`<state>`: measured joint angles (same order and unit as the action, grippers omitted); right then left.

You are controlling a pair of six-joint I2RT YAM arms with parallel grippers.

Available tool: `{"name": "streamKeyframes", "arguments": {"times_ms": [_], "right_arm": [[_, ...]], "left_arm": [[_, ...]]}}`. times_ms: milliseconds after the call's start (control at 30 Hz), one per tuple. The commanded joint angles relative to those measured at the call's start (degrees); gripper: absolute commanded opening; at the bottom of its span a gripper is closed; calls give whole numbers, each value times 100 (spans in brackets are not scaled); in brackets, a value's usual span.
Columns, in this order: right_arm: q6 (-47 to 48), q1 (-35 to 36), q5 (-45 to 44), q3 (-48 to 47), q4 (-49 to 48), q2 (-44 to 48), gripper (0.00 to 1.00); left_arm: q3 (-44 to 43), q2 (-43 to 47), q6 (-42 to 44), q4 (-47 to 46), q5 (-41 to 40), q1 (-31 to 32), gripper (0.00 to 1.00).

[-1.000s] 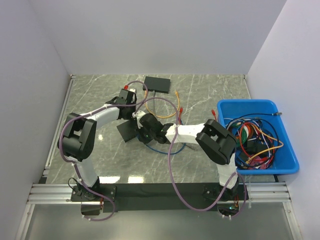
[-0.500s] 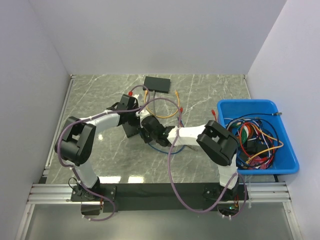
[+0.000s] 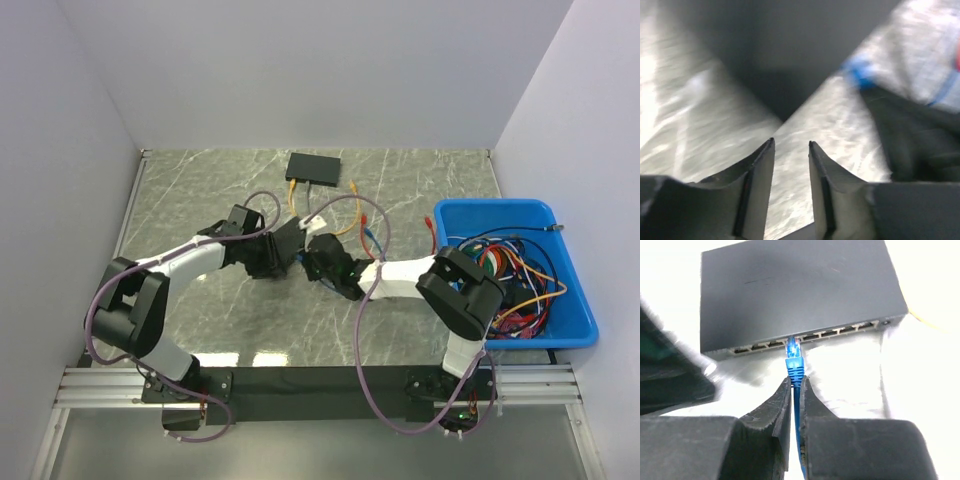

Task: Insert the plug into the switch port

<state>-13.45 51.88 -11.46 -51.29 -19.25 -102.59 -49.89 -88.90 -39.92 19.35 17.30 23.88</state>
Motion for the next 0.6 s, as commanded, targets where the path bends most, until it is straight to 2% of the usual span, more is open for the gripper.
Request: {"name": "streamKeyframes", "arguments": {"times_ms": [0,300,567], "right_arm": [[-184,-178,-612,179,-888,476,0],[-237,-29,-383,655,-1213,283,0],[-201,516,-576,796,-1178,64,0]], "left_arm": [[-319,180,-15,824,-806,-94,41],[-724,14,-314,333,-1711,-305,42],[-1752,-1075,54,245,-2038,-314,42]]}}
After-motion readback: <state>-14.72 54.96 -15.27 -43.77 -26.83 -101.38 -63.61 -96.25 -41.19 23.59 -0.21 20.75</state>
